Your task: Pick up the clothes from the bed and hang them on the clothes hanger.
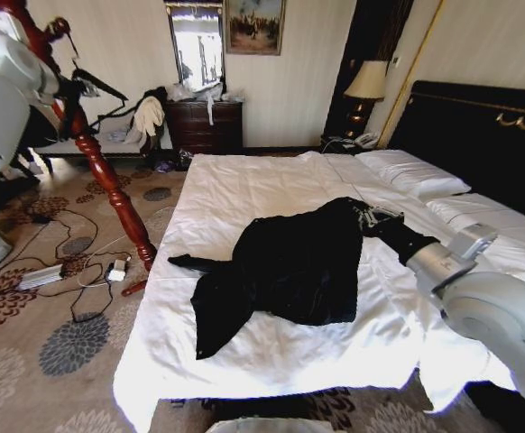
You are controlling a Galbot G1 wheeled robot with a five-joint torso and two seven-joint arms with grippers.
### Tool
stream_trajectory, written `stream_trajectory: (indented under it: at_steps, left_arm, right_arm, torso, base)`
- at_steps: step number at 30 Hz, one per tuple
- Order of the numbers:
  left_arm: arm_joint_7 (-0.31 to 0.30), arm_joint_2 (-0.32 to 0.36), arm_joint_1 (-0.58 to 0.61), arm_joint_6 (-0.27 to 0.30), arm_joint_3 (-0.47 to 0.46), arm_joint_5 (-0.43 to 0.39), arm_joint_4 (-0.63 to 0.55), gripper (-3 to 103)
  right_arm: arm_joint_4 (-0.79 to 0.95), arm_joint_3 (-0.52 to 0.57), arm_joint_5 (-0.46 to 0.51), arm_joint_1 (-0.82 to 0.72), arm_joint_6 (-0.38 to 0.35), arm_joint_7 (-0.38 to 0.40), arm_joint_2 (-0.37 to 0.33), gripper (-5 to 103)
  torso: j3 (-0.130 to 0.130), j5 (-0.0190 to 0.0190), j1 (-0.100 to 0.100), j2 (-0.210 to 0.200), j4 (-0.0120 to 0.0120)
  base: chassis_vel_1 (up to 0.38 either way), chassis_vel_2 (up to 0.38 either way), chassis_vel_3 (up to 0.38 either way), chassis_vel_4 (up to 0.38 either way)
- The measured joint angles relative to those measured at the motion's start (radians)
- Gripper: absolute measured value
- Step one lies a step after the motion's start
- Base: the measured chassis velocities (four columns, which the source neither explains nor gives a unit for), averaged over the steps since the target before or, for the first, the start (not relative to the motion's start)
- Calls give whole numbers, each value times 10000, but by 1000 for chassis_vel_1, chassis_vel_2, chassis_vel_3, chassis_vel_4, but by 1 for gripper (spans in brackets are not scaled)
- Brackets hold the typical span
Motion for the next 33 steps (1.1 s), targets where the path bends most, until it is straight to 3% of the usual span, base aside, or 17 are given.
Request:
stream_trajectory:
  at_steps: [5, 9, 22, 28, 33]
  left_arm:
    - [-6, 14, 1, -2, -76, -22, -113, 24]
    - [-24, 31, 1, -1, -115, -59, -186, 15]
    - [-88, 235, -79, -1, -253, -238, -727, 15]
    - [-105, 469, -108, -1, -268, -404, -1317, 15]
    - [40, 949, 107, -1, -346, -667, -2500, 15]
  right_arm:
    - [0, -22, -63, -9, 16, -6, 0, 0]
    - [26, -22, -87, -32, 22, -14, 0, 0]
    - [100, 3, -148, -117, 29, -6, 6, 0]
    - [104, 3, -183, -113, 29, 8, 5, 0]
    - [23, 42, -272, -222, 30, 45, 26, 0]
  torso:
    - [0, 4, 0, 0, -8]
    - [0, 3, 0, 0, -6]
    - [0, 2, 1, 0, -4]
    - [0, 1, 1, -1, -7]
    - [-2, 4, -2, 0, -2]
  base:
    - [0, 0, 0, 0]
    - [0, 0, 0, 0]
    - [0, 0, 0, 0]
    - [0, 0, 0, 0]
    - [0, 0, 0, 0]
